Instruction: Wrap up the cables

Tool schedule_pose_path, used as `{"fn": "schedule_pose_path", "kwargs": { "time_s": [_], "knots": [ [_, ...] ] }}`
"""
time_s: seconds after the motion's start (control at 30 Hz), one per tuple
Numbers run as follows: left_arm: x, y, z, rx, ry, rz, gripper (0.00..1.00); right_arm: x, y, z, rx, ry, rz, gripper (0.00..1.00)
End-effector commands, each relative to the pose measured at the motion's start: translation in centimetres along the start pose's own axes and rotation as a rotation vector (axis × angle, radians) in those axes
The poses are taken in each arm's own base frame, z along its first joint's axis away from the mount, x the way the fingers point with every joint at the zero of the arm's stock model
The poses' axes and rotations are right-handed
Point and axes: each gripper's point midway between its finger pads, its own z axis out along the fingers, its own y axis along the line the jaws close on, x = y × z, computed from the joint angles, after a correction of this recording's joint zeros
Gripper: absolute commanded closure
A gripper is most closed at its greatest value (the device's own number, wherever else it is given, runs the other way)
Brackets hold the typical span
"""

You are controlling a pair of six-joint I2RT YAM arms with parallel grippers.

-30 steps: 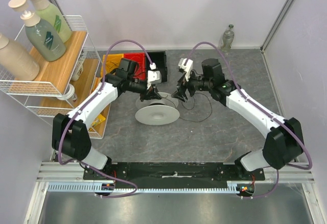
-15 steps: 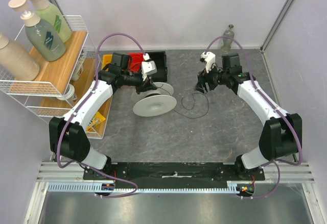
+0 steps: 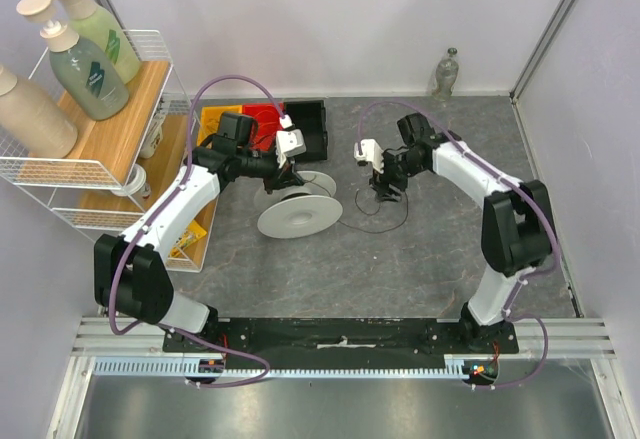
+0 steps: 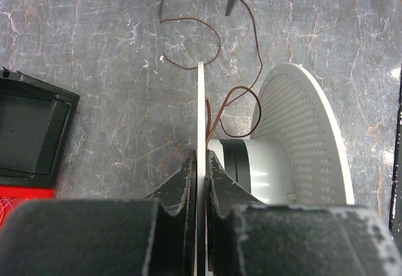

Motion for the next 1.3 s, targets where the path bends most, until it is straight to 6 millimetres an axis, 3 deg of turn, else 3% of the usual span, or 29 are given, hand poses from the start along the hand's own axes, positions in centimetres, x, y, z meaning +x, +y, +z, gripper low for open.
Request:
{"fn": "schedule_pose_path", "kwargs": {
  "time_s": [0.0,0.13,0.6,1.07,1.2,1.27],
  "knots": [
    [-2.6,-0.5,-0.8,0.008,-0.071,0.067,0.98,0.7,-1.7,-0.8,-0.109,0.056,-0.289,0.31],
    [-2.3,-0.7,-0.8,0.011,-0.066,0.050,0.98,2.2,-2.0,0.0,-0.185,0.103,-0.432,0.29],
    [-1.9,-0.9,-0.6,0.021,-0.053,-0.004,0.98,4.5,1.4,2.7,-0.447,0.216,-0.784,0.33],
    [-2.0,-0.9,-0.6,0.020,-0.053,-0.038,0.98,7.0,1.2,4.7,-0.514,0.343,-0.882,0.45],
    [-2.0,-0.8,-0.6,0.014,-0.049,-0.050,0.98,7.8,1.3,5.4,-0.504,0.356,-0.861,0.55],
    [-2.1,-0.5,-0.6,0.002,-0.048,-0.061,0.98,8.5,1.2,5.6,-0.490,0.376,-0.836,0.66]
  ]
}}
